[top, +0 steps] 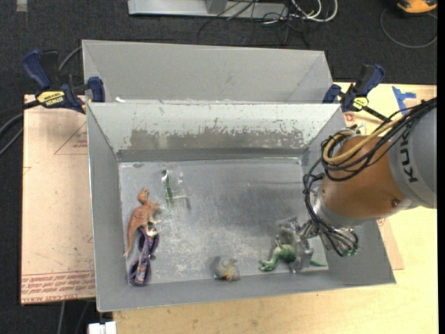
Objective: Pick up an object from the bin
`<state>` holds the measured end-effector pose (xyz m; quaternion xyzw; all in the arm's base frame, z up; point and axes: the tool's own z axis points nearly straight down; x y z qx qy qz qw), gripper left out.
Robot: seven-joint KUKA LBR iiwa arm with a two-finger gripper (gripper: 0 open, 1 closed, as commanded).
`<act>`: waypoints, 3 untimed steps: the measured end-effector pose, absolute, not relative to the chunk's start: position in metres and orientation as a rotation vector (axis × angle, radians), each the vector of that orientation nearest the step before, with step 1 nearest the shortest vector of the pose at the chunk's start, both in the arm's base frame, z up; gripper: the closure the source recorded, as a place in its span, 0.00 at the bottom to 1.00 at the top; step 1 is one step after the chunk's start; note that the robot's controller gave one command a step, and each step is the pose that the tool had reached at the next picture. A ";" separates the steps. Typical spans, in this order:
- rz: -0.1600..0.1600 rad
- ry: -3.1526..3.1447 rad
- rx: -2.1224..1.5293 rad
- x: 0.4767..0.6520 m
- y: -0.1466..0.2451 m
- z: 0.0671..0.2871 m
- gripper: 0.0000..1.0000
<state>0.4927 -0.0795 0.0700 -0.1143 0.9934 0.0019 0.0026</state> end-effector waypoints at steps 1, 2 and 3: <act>0.006 3.116 -0.358 0.493 -0.080 0.070 1.00; 0.005 3.107 -0.385 0.480 -0.074 0.150 1.00; 0.008 3.106 -0.405 0.488 -0.087 0.068 1.00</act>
Offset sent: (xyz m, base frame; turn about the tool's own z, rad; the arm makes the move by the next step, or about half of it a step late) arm -0.0140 0.0051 0.0767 -0.0191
